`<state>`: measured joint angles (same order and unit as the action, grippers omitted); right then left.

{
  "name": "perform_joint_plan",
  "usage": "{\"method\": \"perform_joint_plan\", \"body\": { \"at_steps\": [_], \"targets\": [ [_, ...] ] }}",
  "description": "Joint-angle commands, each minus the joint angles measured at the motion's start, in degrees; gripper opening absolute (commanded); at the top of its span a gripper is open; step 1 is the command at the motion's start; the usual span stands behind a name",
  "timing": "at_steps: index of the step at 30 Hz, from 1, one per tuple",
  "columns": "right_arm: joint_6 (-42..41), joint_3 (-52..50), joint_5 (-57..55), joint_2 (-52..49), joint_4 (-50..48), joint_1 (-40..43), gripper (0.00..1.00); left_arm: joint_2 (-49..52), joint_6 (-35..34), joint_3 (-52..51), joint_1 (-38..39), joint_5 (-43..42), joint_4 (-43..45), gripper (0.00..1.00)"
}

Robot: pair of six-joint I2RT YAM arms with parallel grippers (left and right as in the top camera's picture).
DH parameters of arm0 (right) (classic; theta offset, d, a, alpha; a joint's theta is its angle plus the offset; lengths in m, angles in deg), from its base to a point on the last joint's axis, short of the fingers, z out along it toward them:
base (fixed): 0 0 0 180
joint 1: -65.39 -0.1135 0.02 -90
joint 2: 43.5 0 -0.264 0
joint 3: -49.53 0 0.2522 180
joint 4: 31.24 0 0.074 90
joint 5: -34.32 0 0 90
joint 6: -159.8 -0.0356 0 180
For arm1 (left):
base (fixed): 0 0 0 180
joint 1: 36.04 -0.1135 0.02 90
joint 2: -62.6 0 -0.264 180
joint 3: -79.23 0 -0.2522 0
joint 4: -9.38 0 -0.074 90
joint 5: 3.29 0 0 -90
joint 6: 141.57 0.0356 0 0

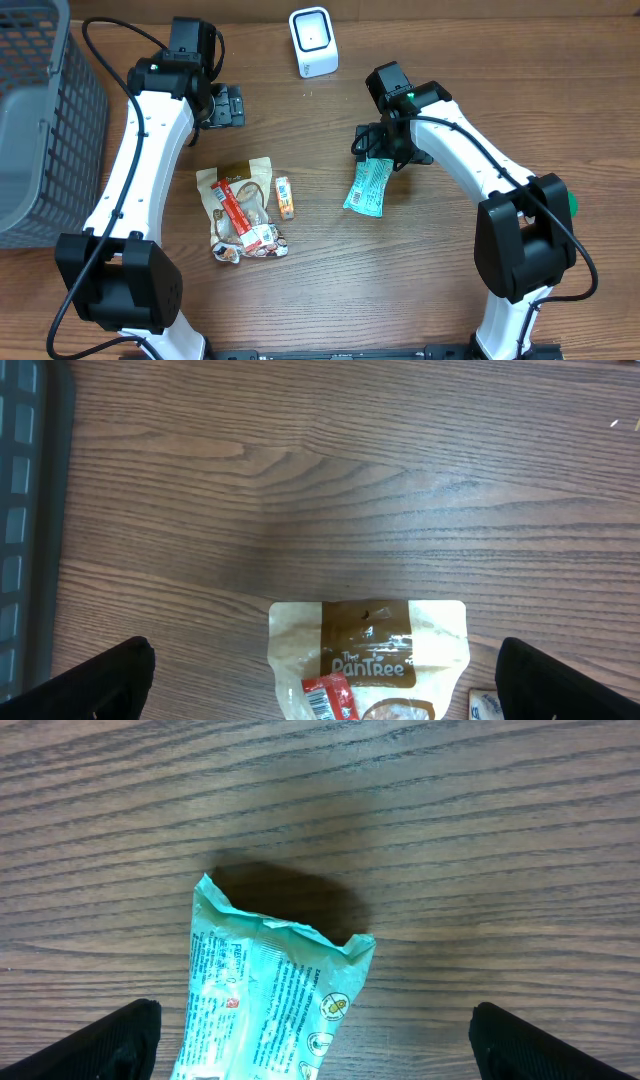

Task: Scan the item barcode
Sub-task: 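Grasp the teal wet-wipes pack and lift it with the right gripper, then move the left gripper right and grasp the teal pack's other end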

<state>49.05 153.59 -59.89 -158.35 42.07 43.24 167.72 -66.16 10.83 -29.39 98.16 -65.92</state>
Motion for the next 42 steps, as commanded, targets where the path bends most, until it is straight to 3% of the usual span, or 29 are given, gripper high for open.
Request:
{"method": "perform_joint_plan", "body": {
  "at_steps": [1,18,20,24,26,30,31,37,42],
  "targets": [
    [-0.04,-0.24,0.5,0.22,-0.2,0.15,1.0,-0.87,-0.2,0.9,0.11,0.74,0.07,1.0],
    [0.0,-0.24,0.44,0.22,0.15,0.17,1.0,-0.87,-0.9,0.9,0.2,0.17,0.39,1.0],
    [0.17,-0.24,0.46,0.22,0.13,0.17,1.0,-0.87,-2.34,0.9,0.2,-3.21,0.48,1.0],
    [0.17,-0.24,0.46,0.22,0.31,0.17,1.0,-0.87,-2.12,0.9,0.22,-18.45,1.05,1.0],
    [0.17,-0.24,0.46,0.22,0.33,0.17,1.0,-0.87,-2.14,0.9,0.48,-24.35,-0.44,0.8],
    [2.78,-0.24,0.5,0.22,0.44,0.31,0.95,-0.87,-2.36,-0.11,2.45,-26.38,-1.33,0.22],
    [3.19,-0.24,0.48,0.22,0.52,0.39,0.95,-0.87,-2.4,-0.52,3.08,-26.4,-1.31,0.17],
    [3.63,-0.24,3.76,0.22,0.59,3.32,0.94,-0.85,-3.23,-5.25,9.57,-25.44,0.72,0.15],
    [11.15,-0.24,18.93,0.22,1.01,8.55,0.89,-0.61,-5.66,-9.88,14.51,-25.46,5.73,0.13]
  ]
}}
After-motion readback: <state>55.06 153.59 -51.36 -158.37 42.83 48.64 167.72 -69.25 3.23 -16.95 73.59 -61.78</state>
